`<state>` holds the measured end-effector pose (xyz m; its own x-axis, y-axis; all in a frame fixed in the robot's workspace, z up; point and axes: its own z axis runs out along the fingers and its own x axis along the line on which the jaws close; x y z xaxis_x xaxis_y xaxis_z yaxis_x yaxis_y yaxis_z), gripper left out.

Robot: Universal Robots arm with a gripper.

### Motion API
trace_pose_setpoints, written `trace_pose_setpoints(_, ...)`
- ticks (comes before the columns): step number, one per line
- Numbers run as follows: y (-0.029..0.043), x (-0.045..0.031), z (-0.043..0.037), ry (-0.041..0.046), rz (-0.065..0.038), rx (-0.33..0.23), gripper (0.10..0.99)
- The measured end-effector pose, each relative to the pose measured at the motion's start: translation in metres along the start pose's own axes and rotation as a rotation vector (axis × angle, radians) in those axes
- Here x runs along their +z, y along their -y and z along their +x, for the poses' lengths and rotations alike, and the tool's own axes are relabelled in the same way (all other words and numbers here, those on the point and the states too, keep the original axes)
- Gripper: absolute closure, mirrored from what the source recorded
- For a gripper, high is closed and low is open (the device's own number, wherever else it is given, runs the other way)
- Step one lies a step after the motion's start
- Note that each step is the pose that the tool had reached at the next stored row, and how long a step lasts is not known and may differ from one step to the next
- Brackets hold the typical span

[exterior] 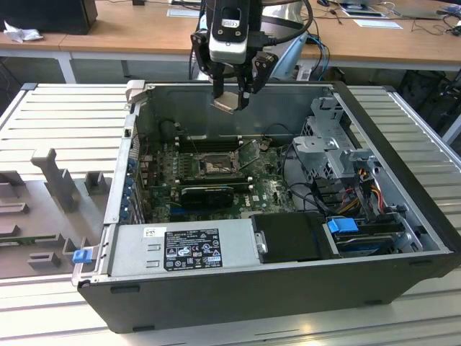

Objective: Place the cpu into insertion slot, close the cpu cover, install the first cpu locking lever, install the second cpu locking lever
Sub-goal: 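Place the cpu into insertion slot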

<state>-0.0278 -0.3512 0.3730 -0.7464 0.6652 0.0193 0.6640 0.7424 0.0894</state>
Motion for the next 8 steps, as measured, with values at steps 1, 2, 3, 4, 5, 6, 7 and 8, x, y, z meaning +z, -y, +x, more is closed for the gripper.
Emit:
trace_pose_setpoints(1, 0.0, 0.0, 0.0, 0.0005, 0.0, 0.007, 0.557)
trace_pose_setpoints(2, 0.0, 0.0, 0.0, 0.0013, 0.0, 0.014, 0.557)
trace_pose_setpoints(3, 0.0, 0.0001, 0.0, 0.0027, -0.001, 0.03, 0.557)
trace_pose_setpoints(4, 0.0, 0.0002, 0.0, 0.004, -0.001, 0.044, 0.557)
trace_pose_setpoints(5, 0.0, 0.0002, 0.0, 0.0046, -0.001, 0.051, 0.557)
trace_pose_setpoints(6, 0.0, 0.0002, 0.0, 0.0058, -0.001, 0.064, 0.557)
trace_pose_setpoints(7, 0.0, 0.0003, 0.0, 0.0064, -0.001, 0.071, 0.557)
trace_pose_setpoints(8, 0.0, 0.0003, 0.0, 0.0073, -0.001, 0.081, 0.557)
